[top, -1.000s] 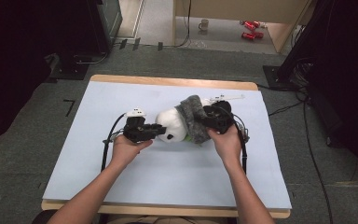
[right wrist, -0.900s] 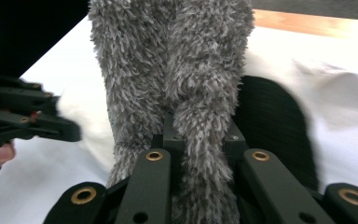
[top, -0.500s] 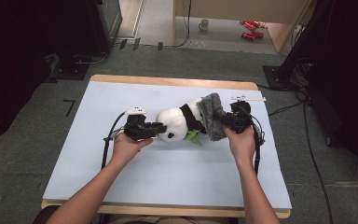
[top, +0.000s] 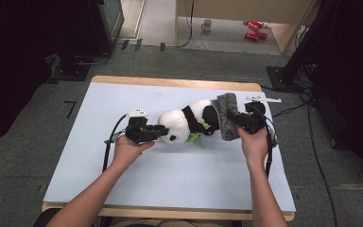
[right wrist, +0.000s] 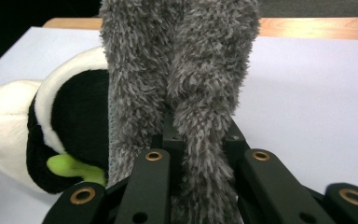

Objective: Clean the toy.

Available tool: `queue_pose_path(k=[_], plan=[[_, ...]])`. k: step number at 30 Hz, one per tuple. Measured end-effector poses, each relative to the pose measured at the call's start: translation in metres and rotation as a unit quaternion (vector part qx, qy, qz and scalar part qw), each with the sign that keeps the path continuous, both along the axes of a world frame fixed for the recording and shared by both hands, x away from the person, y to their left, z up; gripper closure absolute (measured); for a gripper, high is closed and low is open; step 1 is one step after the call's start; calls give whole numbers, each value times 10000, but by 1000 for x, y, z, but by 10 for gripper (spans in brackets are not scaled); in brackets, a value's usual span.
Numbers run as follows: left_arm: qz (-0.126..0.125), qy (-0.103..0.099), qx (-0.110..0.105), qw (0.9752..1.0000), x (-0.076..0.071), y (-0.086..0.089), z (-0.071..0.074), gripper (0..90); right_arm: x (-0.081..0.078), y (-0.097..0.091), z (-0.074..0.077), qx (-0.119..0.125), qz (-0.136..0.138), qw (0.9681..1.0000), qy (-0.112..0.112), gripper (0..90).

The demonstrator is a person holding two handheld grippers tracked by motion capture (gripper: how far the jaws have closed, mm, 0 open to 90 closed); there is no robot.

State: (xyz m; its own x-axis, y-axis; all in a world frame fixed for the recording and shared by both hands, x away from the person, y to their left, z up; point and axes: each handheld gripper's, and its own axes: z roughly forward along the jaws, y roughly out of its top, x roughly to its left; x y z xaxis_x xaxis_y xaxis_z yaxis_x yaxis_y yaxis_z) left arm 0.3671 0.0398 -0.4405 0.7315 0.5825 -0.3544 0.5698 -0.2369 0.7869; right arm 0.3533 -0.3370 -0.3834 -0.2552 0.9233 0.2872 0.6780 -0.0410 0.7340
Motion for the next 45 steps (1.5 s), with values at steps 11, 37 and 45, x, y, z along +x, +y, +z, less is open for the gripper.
queue_pose_path(k=[11,37,45], plan=[[105,47,-76,9999,0,1,3,669,-14,20,30,178,403,9985,-323,786],[-295,-44,33,9996,-6,2,14,475,-12,91,-2,-236,1270,9916,41,770],[-420,-267,-48,9987,5,21,25,432,-11,86,-4,-173,1356,9905,115,770]])
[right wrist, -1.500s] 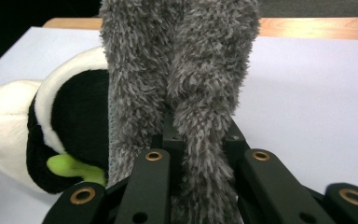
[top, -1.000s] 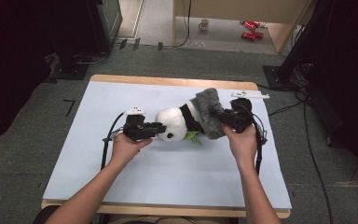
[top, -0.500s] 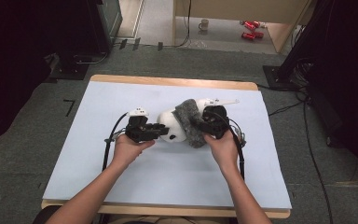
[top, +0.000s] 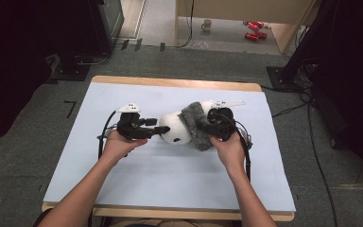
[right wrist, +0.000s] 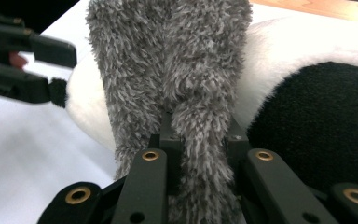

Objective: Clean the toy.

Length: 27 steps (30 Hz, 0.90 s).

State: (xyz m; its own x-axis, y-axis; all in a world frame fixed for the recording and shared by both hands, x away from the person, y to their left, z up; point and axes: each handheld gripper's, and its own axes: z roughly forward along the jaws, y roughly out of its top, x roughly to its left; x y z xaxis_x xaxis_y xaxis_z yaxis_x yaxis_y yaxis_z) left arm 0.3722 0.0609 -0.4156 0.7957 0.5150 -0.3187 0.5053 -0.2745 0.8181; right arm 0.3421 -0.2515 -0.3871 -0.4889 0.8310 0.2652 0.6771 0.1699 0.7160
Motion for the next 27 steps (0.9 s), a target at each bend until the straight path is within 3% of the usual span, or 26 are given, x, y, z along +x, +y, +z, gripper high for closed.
queue_pose_path(k=[3,7,9,11,13,18,24,27], plan=[[10,-83,126,9999,9,2,1,424,-1,0,1,-14,17,10000,48,770],[2,27,161,9999,25,3,-1,414,-3,-2,1,-22,20,10000,95,770],[-196,145,227,9994,32,0,-5,408,-4,-2,0,-3,44,9999,106,769],[-441,21,352,9984,35,-5,-10,383,-4,-2,0,13,45,9999,121,769],[-513,-50,267,9983,38,-7,-14,366,-4,-2,-1,15,47,9999,140,769],[-726,255,132,9969,43,-13,-24,358,-3,0,-5,20,-18,9999,155,771],[-992,450,188,9939,39,-21,-28,471,-2,4,-12,-56,-55,9999,90,777],[-974,280,421,9940,34,-23,-28,632,-1,5,-14,5,-42,10000,36,780]])
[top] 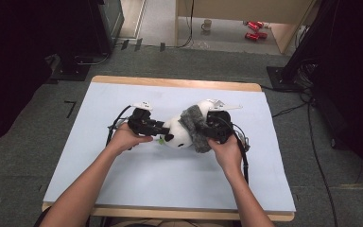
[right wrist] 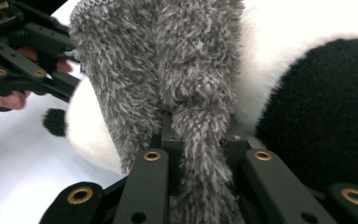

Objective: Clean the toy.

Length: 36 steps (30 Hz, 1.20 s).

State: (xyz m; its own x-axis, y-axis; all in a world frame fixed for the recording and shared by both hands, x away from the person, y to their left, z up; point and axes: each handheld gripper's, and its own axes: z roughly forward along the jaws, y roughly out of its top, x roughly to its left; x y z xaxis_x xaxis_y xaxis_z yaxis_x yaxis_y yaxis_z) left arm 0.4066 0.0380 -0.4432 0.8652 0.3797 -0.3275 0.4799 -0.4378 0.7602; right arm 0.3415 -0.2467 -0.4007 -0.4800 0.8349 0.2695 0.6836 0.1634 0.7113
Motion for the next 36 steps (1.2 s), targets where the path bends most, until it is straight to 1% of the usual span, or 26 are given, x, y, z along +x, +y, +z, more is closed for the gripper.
queue_pose_path(k=[1,2,3,5,6,7,8,9,10,11,12,14,17,19,21,24,26,27,29,31,34,36], plan=[[74,-46,30,10000,-2,0,1,686,0,1,0,16,-7,10000,-24,781],[122,-35,22,9999,-3,0,1,734,0,2,0,31,-19,10000,-41,781],[154,-33,-14,9999,-5,1,0,763,1,2,1,46,-13,10000,-71,781],[170,33,-90,9998,-9,3,1,797,2,2,3,68,-12,9999,-95,782],[173,92,-128,9997,-11,4,1,805,2,3,4,63,-19,9999,-98,782],[158,104,-191,9996,-15,4,4,811,3,3,6,53,-25,9999,-131,783],[137,175,-253,9994,-18,5,5,815,4,3,7,65,-43,9998,-167,785],[107,311,-355,9988,-21,5,6,816,5,2,9,65,-63,9998,-186,785],[122,352,-426,9984,-25,4,6,816,6,2,11,95,-61,9997,-238,785],[228,427,-441,9979,-29,4,2,815,7,1,14,143,-58,9995,-276,785],[318,472,-466,9973,-29,5,-1,813,8,1,16,146,-34,9995,-270,785],[442,529,-567,9960,-30,6,-5,810,8,4,15,105,-21,9996,-251,785],[550,477,-545,9959,-31,7,-4,804,4,3,17,139,-5,9994,-316,785],[582,498,-560,9955,-32,8,-4,800,-1,4,23,177,29,9991,-382,785],[577,459,-532,9959,-32,8,-3,796,-8,6,30,291,92,9987,-416,785],[561,355,-439,9968,-33,7,-2,793,-18,13,35,279,225,9985,-424,785],[571,314,-414,9970,-34,7,-1,793,-24,19,33,309,335,9981,-405,785],[574,304,-402,9971,-34,7,-1,793,-27,22,31,314,379,9982,-345,785],[608,295,-380,9970,-33,8,0,792,-34,29,25,250,487,9981,-278,784],[667,279,-378,9967,-33,8,0,791,-39,34,21,228,562,9978,-257,784],[714,277,-372,9964,-33,8,0,790,-44,39,16,210,598,9978,-211,785],[741,287,-364,9962,-33,8,0,790,-45,43,10,192,635,9977,-170,785]])
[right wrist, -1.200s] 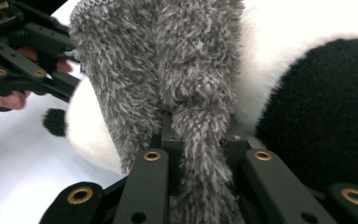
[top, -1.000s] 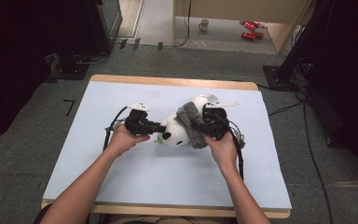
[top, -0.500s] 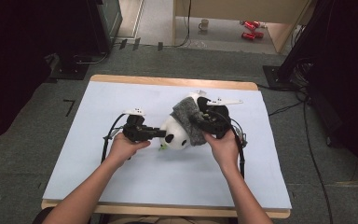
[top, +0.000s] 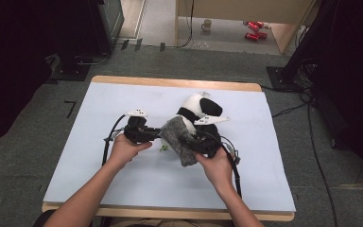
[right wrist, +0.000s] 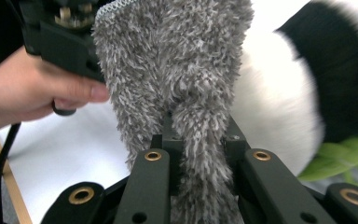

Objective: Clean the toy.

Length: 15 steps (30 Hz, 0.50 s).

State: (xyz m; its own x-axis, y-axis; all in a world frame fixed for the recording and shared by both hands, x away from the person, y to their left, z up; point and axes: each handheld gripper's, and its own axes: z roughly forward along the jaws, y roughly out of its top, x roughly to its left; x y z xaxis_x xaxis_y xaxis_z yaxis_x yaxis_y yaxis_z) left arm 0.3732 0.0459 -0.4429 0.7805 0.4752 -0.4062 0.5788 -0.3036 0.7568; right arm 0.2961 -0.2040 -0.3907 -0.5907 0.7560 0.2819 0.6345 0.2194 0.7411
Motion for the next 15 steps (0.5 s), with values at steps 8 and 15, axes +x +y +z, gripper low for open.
queue_pose_path(k=[8,15], plan=[[166,104,-6,9998,1,1,-2,792,-2,14,-18,-380,40,9988,-313,790],[266,231,-74,9993,4,3,-4,792,-4,28,-38,-635,269,9974,-233,791]])
